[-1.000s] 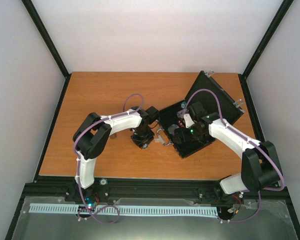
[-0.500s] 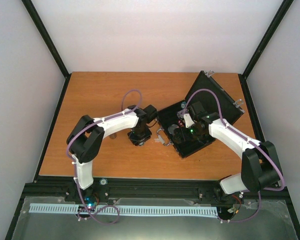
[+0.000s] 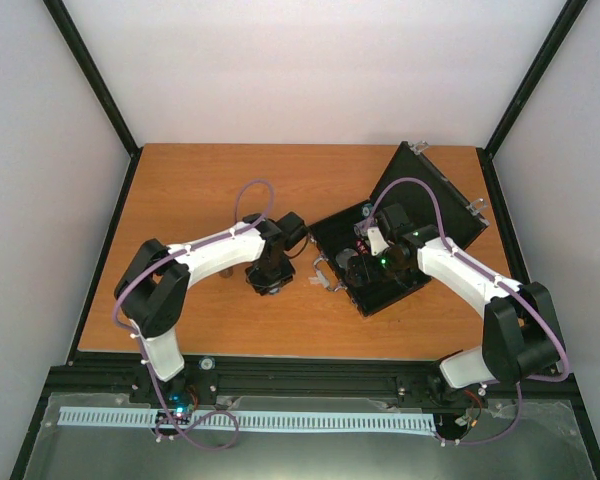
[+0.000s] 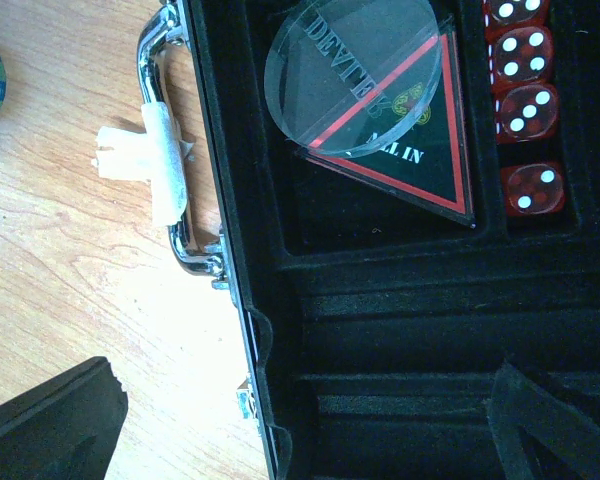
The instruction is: Pack up texas hold em set
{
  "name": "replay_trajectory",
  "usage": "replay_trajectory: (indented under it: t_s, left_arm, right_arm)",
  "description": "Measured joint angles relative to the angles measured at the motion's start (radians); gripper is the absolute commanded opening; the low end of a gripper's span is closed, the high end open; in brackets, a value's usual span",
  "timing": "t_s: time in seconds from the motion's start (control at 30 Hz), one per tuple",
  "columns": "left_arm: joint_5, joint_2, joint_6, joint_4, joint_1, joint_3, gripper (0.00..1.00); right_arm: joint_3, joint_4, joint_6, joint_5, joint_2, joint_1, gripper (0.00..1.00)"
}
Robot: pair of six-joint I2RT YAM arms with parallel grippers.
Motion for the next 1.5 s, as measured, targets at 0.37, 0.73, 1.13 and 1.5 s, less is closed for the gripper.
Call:
replay_trajectory:
  t_s: [0.37,0.73,1.13,1.5]
  left_arm:
    - [-0.033,0.021,0.179,-0.04,0.0,0.09,0.37]
    - [-0.082,-0.014,0.284,-0.043,0.0,0.037,0.59]
    - [-0.181,-0.282,0.391,-0.017,0.0,-0.175,1.0]
    - [-0.203,-0.431,0.282,-0.006,0.0,-0.409,1.0]
  right_arm:
    - [0.004,0.0,0.003,0.006,0.013,0.0,1.0]
    - [0.008,0.003,0.003,0.007,0.046,0.0,1.0]
    - [0.008,0.009,0.006,0.008,0.054,0.0,1.0]
    - [-0.018,0.011,0.026,0.008,0.045,0.024,1.0]
